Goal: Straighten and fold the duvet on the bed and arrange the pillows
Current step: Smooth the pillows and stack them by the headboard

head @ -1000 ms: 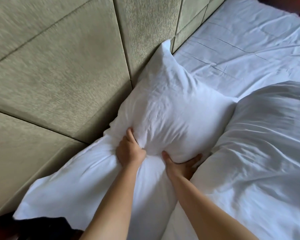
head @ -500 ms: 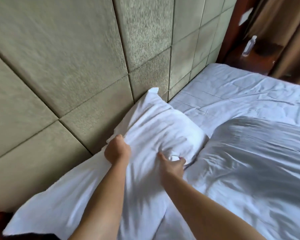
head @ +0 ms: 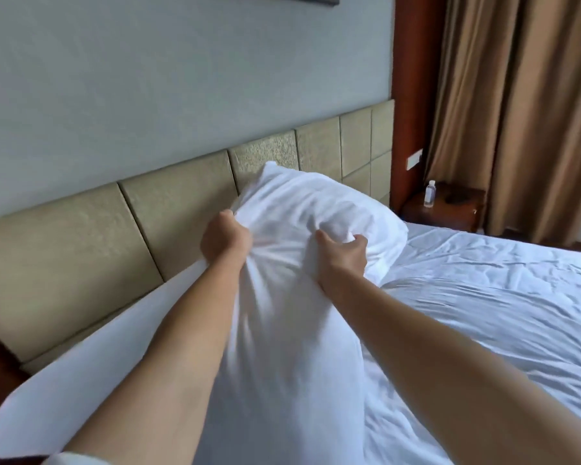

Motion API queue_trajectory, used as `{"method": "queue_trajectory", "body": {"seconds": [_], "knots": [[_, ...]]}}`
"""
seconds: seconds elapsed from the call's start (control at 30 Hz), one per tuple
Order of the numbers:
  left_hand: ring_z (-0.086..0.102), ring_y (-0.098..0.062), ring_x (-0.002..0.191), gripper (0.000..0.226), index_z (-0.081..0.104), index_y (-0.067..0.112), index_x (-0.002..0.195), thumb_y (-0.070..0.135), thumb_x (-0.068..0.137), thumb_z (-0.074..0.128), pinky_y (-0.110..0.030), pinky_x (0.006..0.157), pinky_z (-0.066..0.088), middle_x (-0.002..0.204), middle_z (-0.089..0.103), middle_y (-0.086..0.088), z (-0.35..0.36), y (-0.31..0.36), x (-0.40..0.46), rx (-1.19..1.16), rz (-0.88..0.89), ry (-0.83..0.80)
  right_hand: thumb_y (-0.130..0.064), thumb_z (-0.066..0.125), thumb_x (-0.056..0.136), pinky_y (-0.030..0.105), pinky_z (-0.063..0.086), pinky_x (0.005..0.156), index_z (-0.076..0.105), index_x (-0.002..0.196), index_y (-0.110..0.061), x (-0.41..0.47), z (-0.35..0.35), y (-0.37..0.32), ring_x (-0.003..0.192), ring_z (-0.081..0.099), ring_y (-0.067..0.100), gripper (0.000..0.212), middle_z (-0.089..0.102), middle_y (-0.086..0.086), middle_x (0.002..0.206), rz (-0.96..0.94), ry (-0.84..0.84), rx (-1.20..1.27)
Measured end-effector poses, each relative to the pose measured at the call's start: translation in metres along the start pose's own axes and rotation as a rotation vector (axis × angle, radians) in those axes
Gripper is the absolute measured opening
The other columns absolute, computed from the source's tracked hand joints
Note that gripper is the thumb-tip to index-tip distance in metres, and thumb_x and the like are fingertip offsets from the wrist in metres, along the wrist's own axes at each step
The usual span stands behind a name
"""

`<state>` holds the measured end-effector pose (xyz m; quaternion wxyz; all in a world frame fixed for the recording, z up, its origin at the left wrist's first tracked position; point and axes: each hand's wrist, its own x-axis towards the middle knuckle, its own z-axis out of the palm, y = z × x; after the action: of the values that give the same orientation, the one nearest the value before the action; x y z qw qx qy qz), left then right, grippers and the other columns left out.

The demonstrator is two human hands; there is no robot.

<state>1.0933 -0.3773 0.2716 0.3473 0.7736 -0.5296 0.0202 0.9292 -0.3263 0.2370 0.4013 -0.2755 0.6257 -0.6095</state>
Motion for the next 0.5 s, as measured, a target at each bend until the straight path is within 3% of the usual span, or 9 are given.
{"method": "queue_trajectory", "body": {"seconds": [0.17,0.3,0.43,0.5], "knots": [[0.06,-0.031,0.111,0.035,0.063,0.016,0.114,0.011,0.082,0.049,-0.035,0.089,0.048,0.12,0.064,-0.008,0.006,0.066,-0.06,-0.119,-0.013,-0.071,-0.043,0.066,0.082,0.035,0.042,0.095,0.041,0.133,-0.016,0.002,-0.098,-0.037,0.114,0.056,0.033,0.064,0.058,0.008,0.126,-0.153,0.143,-0.155],[0.059,-0.03,0.114,0.039,0.06,0.014,0.118,0.014,0.081,0.049,-0.035,0.093,0.048,0.124,0.062,-0.008,0.037,0.108,-0.112,-0.157,0.021,-0.242,-0.042,0.066,0.083,0.035,0.043,0.092,0.04,0.134,-0.013,0.019,-0.168,-0.037,0.112,0.058,0.031,0.064,0.061,0.009,0.121,-0.193,0.289,-0.352],[0.056,-0.031,0.111,0.038,0.042,0.013,0.121,0.016,0.084,0.049,-0.036,0.086,0.046,0.123,0.057,-0.011,0.099,0.106,-0.181,-0.003,0.199,-0.54,-0.045,0.064,0.083,0.041,0.039,0.1,0.023,0.146,-0.013,0.037,-0.216,0.018,0.127,0.043,0.033,0.082,0.041,0.015,0.139,-0.031,0.405,-0.668],[0.046,-0.031,0.123,0.044,0.034,0.019,0.133,0.017,0.09,0.043,-0.039,0.094,0.04,0.135,0.047,-0.013,0.133,0.09,-0.229,0.13,0.322,-0.685,-0.046,0.06,0.085,0.043,0.027,0.109,0.02,0.148,-0.019,0.037,-0.235,0.067,0.136,0.025,0.034,0.079,0.023,0.016,0.148,0.101,0.383,-0.822]]}}
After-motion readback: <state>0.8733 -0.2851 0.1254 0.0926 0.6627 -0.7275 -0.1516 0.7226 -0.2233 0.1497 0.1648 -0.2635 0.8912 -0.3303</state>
